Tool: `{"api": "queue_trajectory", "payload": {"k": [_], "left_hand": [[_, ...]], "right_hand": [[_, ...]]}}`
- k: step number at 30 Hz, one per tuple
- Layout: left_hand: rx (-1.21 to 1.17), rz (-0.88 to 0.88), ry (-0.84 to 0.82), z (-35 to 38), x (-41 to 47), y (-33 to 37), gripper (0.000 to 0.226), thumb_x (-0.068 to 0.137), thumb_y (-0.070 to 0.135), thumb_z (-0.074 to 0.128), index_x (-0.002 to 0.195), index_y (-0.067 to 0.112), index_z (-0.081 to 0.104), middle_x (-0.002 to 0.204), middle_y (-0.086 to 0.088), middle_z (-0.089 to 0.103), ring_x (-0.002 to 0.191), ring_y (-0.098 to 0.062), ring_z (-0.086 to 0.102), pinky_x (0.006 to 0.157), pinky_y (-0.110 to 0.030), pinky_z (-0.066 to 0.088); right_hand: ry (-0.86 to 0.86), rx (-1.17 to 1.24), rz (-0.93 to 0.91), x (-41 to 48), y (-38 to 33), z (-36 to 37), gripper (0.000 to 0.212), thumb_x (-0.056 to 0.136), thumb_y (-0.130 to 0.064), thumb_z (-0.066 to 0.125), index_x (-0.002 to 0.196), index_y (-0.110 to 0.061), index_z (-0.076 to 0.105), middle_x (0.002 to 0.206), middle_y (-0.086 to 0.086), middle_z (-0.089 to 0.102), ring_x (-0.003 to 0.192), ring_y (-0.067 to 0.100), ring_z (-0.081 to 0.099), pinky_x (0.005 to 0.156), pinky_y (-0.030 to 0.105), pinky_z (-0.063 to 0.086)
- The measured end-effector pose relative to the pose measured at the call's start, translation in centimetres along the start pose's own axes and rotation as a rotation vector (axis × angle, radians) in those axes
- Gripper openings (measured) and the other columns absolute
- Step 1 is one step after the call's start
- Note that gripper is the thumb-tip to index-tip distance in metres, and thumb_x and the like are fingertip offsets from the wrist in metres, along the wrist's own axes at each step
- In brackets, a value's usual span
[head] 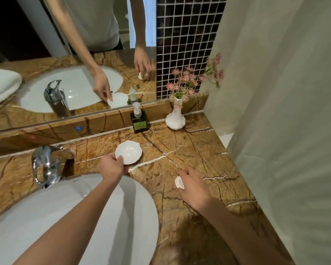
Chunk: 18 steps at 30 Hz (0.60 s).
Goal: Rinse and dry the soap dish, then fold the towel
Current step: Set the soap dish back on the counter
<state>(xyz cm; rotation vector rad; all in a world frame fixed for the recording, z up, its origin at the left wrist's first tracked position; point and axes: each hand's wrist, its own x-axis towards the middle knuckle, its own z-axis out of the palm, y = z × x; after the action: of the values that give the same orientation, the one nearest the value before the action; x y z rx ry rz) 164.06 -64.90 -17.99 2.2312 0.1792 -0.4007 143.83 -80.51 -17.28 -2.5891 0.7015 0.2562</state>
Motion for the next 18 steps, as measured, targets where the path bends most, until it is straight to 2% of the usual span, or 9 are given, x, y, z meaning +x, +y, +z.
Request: {"api": "queue_trajectory", "payload": {"k": [7,10,11,12,13,14,15,16,18], "left_hand": [[0.142,0.030,-0.058,-0.7,-0.3,0.7,0.033,0.093,0.023,0.054,0.092,-0.009,0.063,0.075,-0.023,0.068,0.053,-0.029,0.068,0.057,-0.042,0.059],[0.307,0.145,0.031,-1.0,-1.7,0.8,0.039,0.092,0.028,0.051,0.111,-0.006,0.052,0.094,-0.021,0.065,0.081,-0.036,0.066,0.073,-0.046,0.054],[0.319,0.212,0.064,-0.9,-2.6,0.7,0.040,0.091,0.027,0.054,0.118,-0.002,0.048,0.103,-0.018,0.063,0.088,-0.032,0.063,0.074,-0.044,0.053],[0.301,0.306,0.066,-0.7,-3.6,0.5,0.042,0.090,0.026,0.056,0.124,0.002,0.045,0.108,-0.014,0.061,0.086,-0.021,0.063,0.069,-0.033,0.053],[0.281,0.422,0.028,-0.2,-4.8,0.5,0.043,0.090,0.024,0.057,0.126,0.006,0.045,0.108,-0.008,0.059,0.077,-0.007,0.061,0.062,-0.016,0.047],[0.288,0.551,-0.052,0.4,-6.0,0.5,0.040,0.090,0.024,0.058,0.126,0.010,0.047,0.107,-0.002,0.057,0.071,-0.001,0.058,0.058,-0.009,0.043],[0.339,0.683,-0.168,1.3,-7.0,0.6,0.037,0.090,0.027,0.057,0.125,0.014,0.049,0.108,0.000,0.055,0.072,0.001,0.056,0.062,-0.007,0.043],[0.423,0.804,-0.295,2.4,-7.8,0.6,0.036,0.090,0.032,0.056,0.123,0.018,0.051,0.112,0.000,0.054,0.082,-0.001,0.056,0.072,-0.012,0.045],[0.590,0.974,-0.461,4.9,-8.9,0.8,0.041,0.086,0.042,0.058,0.123,0.024,0.051,0.114,-0.002,0.052,0.100,-0.017,0.052,0.089,-0.033,0.047]], "right_hand": [[0.031,0.014,-0.016,-0.3,0.1,0.2,0.053,0.090,-0.014,0.060,0.140,-0.015,0.042,0.136,0.003,0.043,0.128,0.020,0.038,0.107,0.034,0.039],[0.041,0.018,-0.030,-0.4,0.2,0.4,0.050,0.090,-0.014,0.060,0.137,-0.014,0.044,0.136,0.004,0.044,0.129,0.020,0.037,0.108,0.034,0.038],[0.054,0.030,-0.033,-0.5,0.2,0.4,0.049,0.090,-0.014,0.061,0.136,-0.015,0.046,0.136,0.003,0.045,0.128,0.020,0.038,0.107,0.033,0.038],[0.071,0.049,-0.031,-0.6,0.2,0.3,0.047,0.090,-0.015,0.061,0.135,-0.015,0.047,0.135,0.002,0.047,0.126,0.019,0.040,0.106,0.032,0.039],[0.091,0.076,-0.023,-0.7,0.2,0.2,0.046,0.089,-0.016,0.061,0.133,-0.016,0.048,0.134,0.001,0.048,0.124,0.018,0.042,0.104,0.032,0.039],[0.111,0.110,-0.006,-0.8,0.2,0.0,0.045,0.089,-0.016,0.060,0.133,-0.017,0.048,0.134,0.000,0.049,0.123,0.017,0.044,0.104,0.031,0.039],[0.133,0.149,0.021,-0.9,0.4,-0.4,0.045,0.089,-0.017,0.060,0.133,-0.018,0.048,0.134,-0.001,0.049,0.122,0.017,0.046,0.103,0.031,0.038],[0.154,0.187,0.057,-1.1,0.6,-0.7,0.046,0.090,-0.018,0.060,0.134,-0.019,0.048,0.134,-0.001,0.049,0.122,0.017,0.046,0.104,0.032,0.038],[0.194,0.229,0.116,-1.4,1.4,-1.6,0.046,0.089,-0.020,0.062,0.133,-0.018,0.050,0.133,0.000,0.050,0.121,0.020,0.048,0.103,0.034,0.039]]}}
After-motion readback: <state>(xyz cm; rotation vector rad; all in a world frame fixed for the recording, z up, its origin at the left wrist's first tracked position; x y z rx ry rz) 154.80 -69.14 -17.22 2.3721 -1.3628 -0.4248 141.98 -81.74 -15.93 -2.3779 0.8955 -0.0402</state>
